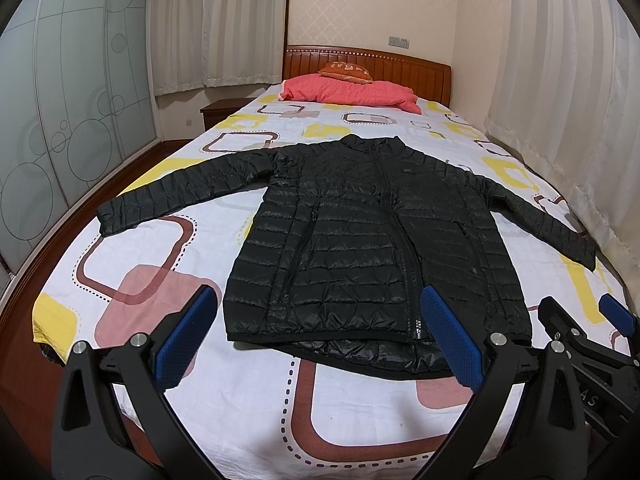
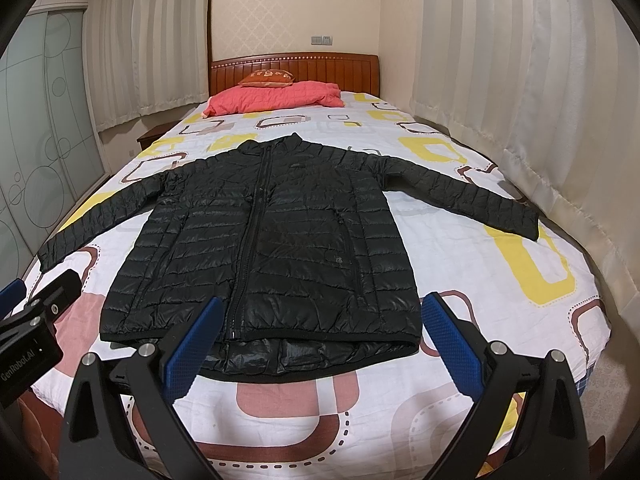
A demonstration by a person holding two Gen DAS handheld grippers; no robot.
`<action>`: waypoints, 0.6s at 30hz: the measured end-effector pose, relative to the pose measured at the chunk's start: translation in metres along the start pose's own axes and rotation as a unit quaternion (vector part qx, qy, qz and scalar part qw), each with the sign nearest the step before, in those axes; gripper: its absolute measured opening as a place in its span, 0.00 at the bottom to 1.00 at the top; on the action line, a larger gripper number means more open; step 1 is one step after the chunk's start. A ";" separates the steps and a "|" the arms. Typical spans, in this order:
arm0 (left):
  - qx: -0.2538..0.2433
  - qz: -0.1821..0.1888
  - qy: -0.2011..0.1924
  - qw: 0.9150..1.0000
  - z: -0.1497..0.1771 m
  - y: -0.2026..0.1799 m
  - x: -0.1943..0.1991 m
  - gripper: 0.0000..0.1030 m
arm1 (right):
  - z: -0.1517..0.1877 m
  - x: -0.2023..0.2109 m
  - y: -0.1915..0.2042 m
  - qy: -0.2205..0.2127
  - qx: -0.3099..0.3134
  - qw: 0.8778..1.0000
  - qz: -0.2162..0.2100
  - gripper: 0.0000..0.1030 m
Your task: Fold large clothes
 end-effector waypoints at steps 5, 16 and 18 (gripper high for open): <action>0.000 0.000 0.000 1.000 0.000 0.000 0.000 0.98 | 0.000 0.000 0.000 0.001 0.000 1.000 0.000 0.95; -0.001 0.000 0.001 1.000 0.001 0.000 0.000 0.98 | -0.002 0.001 -0.001 0.001 0.000 1.000 0.000 0.95; 0.000 0.000 0.001 1.000 0.001 0.001 0.000 0.98 | 0.003 -0.003 0.002 0.001 0.001 1.000 -0.001 0.95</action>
Point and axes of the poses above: each gripper's, at about its wrist camera, not at the fingertips, and x roughly against the way its jaws point, y to its left, z to its underside, the point moved 1 cm from there along -x, roughly the way its jaws point, and after that the axes turned 2 degrees about -z, right-handed, at the moved point
